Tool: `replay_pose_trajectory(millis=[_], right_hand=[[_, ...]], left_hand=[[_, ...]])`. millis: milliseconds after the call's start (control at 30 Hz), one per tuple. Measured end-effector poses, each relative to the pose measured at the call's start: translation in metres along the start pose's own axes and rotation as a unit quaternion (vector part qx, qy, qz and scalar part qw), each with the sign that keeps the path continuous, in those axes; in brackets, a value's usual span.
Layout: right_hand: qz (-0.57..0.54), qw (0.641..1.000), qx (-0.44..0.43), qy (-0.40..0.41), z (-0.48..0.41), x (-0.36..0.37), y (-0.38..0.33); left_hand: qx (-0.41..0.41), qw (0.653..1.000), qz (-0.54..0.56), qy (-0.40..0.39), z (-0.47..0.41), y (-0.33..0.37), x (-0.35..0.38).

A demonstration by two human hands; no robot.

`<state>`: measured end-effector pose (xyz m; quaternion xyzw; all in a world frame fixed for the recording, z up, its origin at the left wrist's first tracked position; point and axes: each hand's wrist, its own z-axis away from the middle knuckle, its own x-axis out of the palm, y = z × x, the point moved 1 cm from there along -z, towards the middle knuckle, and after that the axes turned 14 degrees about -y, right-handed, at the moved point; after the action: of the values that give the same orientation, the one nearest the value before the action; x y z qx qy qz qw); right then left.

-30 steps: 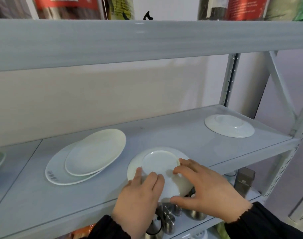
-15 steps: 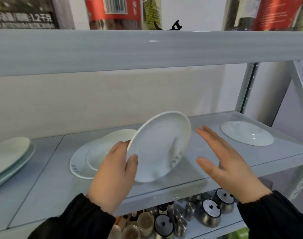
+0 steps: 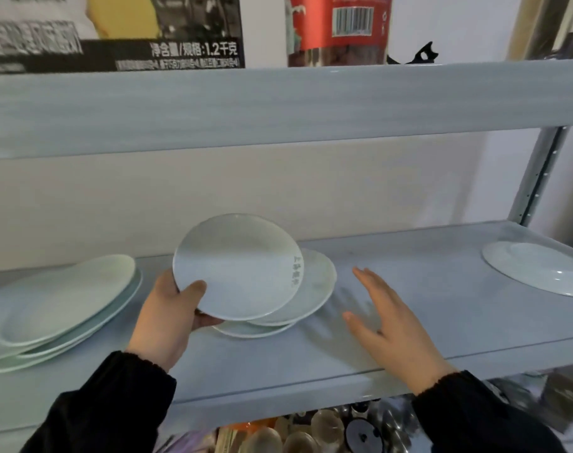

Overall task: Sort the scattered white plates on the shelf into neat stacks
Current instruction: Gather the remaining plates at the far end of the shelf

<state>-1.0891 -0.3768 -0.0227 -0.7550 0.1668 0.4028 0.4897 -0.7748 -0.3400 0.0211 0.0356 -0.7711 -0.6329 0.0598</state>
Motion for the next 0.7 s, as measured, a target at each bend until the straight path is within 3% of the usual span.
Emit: replay_pose_trajectory(millis=[167,367,533,700], right_hand=[[0.051,0.998,0.020,0.020,-0.006,0.009,0.005],[0.073,0.996,0.034,0.029,-0.005,0.011,0.005],[0.076,0.996,0.037,0.042,-0.005,0.013,0.007],[0.082,0.995,0.052,0.037,-0.004,0.015,0.007]], left_hand=[[-0.076,0.997,0.031,0.005,-0.020,-0.021,-0.014],[-0.099,0.976,-0.190,0.032,-0.028,-0.032,-0.019],[-0.070,0.949,-0.307,0.015,-0.026,-0.035,-0.026],[0.059,0.909,-0.413,0.009,-0.020,-0.037,-0.018]])
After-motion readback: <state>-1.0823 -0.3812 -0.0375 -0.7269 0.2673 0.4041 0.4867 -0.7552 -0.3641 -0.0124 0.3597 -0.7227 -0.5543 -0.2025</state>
